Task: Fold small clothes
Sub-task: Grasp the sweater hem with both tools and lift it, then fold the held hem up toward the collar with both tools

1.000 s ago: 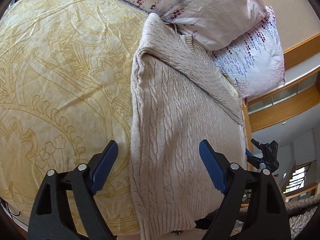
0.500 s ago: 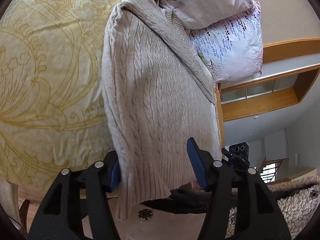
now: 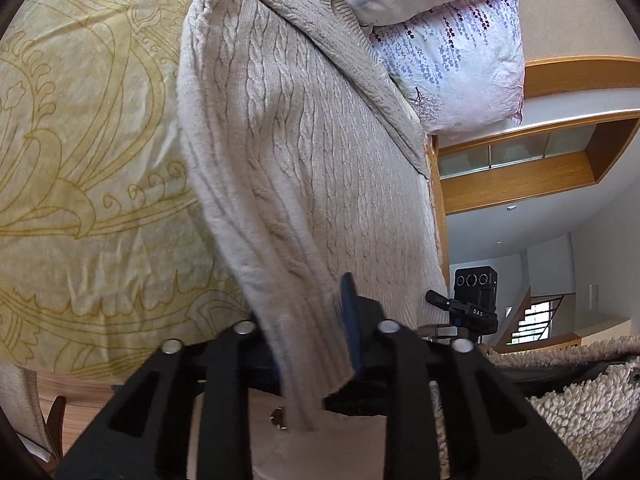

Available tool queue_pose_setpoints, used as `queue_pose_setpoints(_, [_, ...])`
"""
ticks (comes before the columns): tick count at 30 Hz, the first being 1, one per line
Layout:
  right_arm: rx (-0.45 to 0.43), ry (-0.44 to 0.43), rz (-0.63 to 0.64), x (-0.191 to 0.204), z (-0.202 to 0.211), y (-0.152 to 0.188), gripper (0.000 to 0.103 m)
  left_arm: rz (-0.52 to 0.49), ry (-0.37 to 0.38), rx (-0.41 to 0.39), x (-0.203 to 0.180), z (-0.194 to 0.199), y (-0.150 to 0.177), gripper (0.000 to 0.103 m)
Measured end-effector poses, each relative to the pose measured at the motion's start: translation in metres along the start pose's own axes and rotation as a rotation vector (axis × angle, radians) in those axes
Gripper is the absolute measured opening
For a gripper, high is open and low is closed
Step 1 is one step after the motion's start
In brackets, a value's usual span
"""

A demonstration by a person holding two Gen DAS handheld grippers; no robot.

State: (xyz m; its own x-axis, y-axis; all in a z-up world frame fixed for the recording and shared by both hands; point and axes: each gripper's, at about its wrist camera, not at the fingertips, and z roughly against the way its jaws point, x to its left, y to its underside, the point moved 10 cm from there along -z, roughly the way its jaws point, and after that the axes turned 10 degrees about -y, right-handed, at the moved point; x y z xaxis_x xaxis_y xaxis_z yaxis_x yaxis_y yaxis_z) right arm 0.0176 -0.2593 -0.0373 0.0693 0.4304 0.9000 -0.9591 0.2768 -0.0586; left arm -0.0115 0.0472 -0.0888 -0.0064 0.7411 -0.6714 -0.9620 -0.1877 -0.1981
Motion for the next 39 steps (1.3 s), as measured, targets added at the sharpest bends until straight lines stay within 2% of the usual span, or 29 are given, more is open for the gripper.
queue_pose_setpoints(2, [-0.016,0.021,0.034,0.001,0.0,0.002,0.008,-0.02,0.001,-0.023,0.001,0.005,-0.002,0.011])
queue_pose_setpoints(5, [-0.07,0.005,0.058,0.006,0.004,-0.003,0.007,-0.036,0.017,-0.063,0.001,0.014,-0.006,0.006])
queue_pose_setpoints(13, [-0.198,-0.056,0.136,0.035,0.015,-0.034,0.007,-0.03,0.066,-0.164,-0.003,0.037,-0.032,0.006])
queue_pose_setpoints(19, [-0.403,-0.064,0.195,0.058,0.037,-0.071,0.007,0.012,0.088,-0.306,-0.005,0.061,-0.062,0.006])
queue_pose_setpoints(22, [-0.527,-0.102,0.193,0.064,0.048,-0.09,0.007,0.015,0.072,-0.359,-0.007,0.065,-0.076,0.006])
queue_pose_setpoints(24, [-0.571,-0.134,0.182,0.066,0.049,-0.101,0.007,0.038,0.084,-0.396,-0.008,0.069,-0.086,0.006])
queue_pose_setpoints(30, [-0.625,-0.161,0.193,0.071,0.06,-0.122,0.007,0.076,0.122,-0.472,-0.014,0.078,-0.114,0.006])
queue_pose_setpoints(39, [-0.65,-0.21,0.21,0.079,0.06,-0.14,0.007,0.068,0.146,-0.487,-0.025,0.08,-0.14,0.006])
